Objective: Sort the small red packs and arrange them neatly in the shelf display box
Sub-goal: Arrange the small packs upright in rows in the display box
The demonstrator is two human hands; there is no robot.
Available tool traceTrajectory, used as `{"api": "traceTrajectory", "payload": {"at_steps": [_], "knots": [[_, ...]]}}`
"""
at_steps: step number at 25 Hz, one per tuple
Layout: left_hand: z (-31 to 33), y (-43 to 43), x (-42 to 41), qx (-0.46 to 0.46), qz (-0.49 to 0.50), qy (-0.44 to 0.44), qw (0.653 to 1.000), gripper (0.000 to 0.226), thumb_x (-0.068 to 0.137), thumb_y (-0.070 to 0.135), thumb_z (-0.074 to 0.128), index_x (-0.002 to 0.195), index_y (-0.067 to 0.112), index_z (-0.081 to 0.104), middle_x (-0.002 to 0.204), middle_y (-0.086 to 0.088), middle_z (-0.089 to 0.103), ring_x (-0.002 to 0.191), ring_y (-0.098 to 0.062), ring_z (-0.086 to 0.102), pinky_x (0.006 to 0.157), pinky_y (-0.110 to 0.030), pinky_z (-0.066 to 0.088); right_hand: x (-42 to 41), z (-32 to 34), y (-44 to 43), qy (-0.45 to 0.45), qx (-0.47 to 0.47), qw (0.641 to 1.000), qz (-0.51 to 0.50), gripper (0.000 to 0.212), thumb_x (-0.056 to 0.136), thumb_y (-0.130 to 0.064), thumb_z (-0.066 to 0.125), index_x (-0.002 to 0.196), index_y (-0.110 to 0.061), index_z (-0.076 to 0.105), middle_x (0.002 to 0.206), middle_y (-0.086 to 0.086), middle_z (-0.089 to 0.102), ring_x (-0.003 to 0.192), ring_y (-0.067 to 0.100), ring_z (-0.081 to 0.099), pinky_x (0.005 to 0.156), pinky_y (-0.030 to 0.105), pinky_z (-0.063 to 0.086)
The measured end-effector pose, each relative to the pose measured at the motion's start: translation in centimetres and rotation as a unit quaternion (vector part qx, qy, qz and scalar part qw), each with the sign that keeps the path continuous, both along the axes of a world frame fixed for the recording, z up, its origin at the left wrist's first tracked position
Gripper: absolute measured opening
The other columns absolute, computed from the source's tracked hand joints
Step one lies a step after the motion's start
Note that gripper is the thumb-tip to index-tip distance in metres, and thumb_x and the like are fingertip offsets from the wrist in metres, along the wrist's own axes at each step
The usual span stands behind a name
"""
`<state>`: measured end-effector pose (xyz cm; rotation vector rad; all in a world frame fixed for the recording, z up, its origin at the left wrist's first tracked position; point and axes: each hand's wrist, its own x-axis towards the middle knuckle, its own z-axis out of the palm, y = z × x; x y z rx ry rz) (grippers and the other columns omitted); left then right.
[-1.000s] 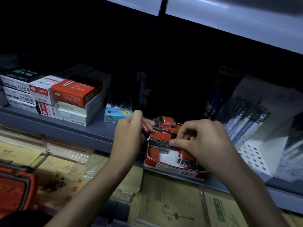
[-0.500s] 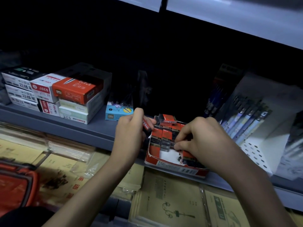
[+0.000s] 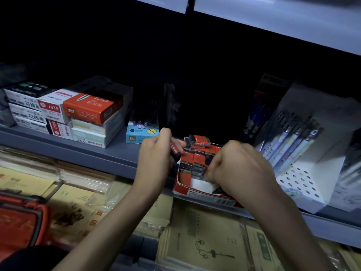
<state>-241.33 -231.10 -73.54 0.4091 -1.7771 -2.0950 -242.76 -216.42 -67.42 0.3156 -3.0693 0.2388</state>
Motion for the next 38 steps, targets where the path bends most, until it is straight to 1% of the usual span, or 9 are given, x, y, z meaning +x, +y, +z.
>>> {"api": "traceTrajectory", "payload": {"at_steps": [3,7,9,12,15,17,20,27,38], "knots": [[-0.2,-0.1,0.0,-0.001,0.002,0.002,1.0,0.054,0.096,0.035,0.042,0.05,0.02,0.065,0.088,-0.005,0.081,0.063,-0.024,0.055,0.064,-0.038,0.042,0.1,0.0,0.3,-0.008,0.009,1.0,0.021,0.011,0.088,-0.025,0.071,0.08,-0.021,0.075,0.08,-0.004,0.072,0.079,0.022,0.068,0.074,0.04,0.06],[0.2,-0.1,0.1,0.003,0.002,-0.004,1.0,0.054,0.099,0.028,0.042,0.05,0.017,0.062,0.09,-0.002,0.081,0.061,-0.023,0.054,0.062,-0.036,0.04,-0.3,1.0,1.1,-0.01,-0.044,0.999,-0.006,0.041,0.092,-0.042,0.069,0.064,-0.011,0.072,0.05,-0.001,0.057,0.055,0.022,0.059,0.059,0.033,0.054],[0.2,-0.1,0.0,-0.002,0.005,-0.006,1.0,0.052,0.1,0.027,0.042,0.054,0.014,0.062,0.091,-0.001,0.081,0.065,-0.034,0.058,0.066,-0.038,0.042,-0.8,1.3,1.4,0.02,-0.073,0.997,-0.015,0.04,0.092,-0.043,0.069,0.064,-0.015,0.071,0.051,-0.004,0.059,0.056,0.019,0.06,0.059,0.03,0.052],[0.2,0.0,-0.1,-0.001,0.009,-0.004,1.0,0.053,0.1,0.026,0.042,0.053,0.015,0.064,0.09,-0.003,0.081,0.088,-0.049,0.066,0.073,-0.043,0.045,-1.7,1.0,0.8,0.038,-0.13,0.991,0.013,0.01,0.094,-0.033,0.069,0.091,-0.029,0.077,0.079,-0.009,0.072,0.07,0.01,0.066,0.06,0.025,0.046],[0.4,0.0,0.1,-0.002,0.009,-0.004,1.0,0.057,0.1,0.026,0.042,0.049,0.018,0.064,0.088,-0.003,0.081,0.074,-0.041,0.062,0.069,-0.039,0.044,-3.1,-0.2,0.3,0.054,-0.14,0.987,0.061,0.04,0.097,-0.021,0.065,0.135,-0.034,0.063,0.124,-0.002,0.066,0.105,0.017,0.065,0.082,0.027,0.049],[0.6,0.0,0.1,0.007,0.005,-0.005,1.0,0.057,0.099,0.025,0.042,0.048,0.018,0.064,0.088,-0.003,0.081,0.071,-0.042,0.059,0.068,-0.038,0.044,-3.6,-0.8,-0.1,0.045,-0.131,0.988,0.074,0.046,0.099,-0.019,0.063,0.142,-0.034,0.058,0.136,0.003,0.057,0.122,0.023,0.058,0.095,0.033,0.049],[0.6,0.0,0.0,0.025,-0.001,-0.008,1.0,0.056,0.099,0.025,0.042,0.048,0.018,0.063,0.09,-0.005,0.081,0.1,-0.053,0.063,0.073,-0.043,0.046,-4.1,-1.0,0.1,0.043,-0.116,0.989,0.076,0.036,0.095,-0.025,0.07,0.13,-0.033,0.065,0.124,0.002,0.058,0.117,0.021,0.057,0.087,0.031,0.047],[0.5,-0.3,0.0,0.021,-0.005,-0.005,1.0,0.05,0.099,0.025,0.042,0.055,0.012,0.063,0.09,-0.003,0.081,0.1,-0.053,0.064,0.073,-0.043,0.046,-2.3,2.4,3.1,0.048,-0.184,0.974,0.127,0.034,0.078,-0.021,0.088,0.105,-0.037,0.076,0.076,-0.011,0.064,0.072,0.001,0.062,0.059,0.011,0.045],[0.3,0.0,0.1,0.003,0.007,0.011,1.0,0.049,0.101,0.024,0.042,0.059,0.009,0.064,0.088,-0.004,0.081,0.098,-0.053,0.063,0.074,-0.042,0.044,-2.4,1.9,5.6,-0.069,-0.247,0.956,0.146,0.036,0.079,-0.007,0.086,0.094,-0.039,0.078,0.084,-0.009,0.069,0.072,0.013,0.067,0.068,0.02,0.053]]}}
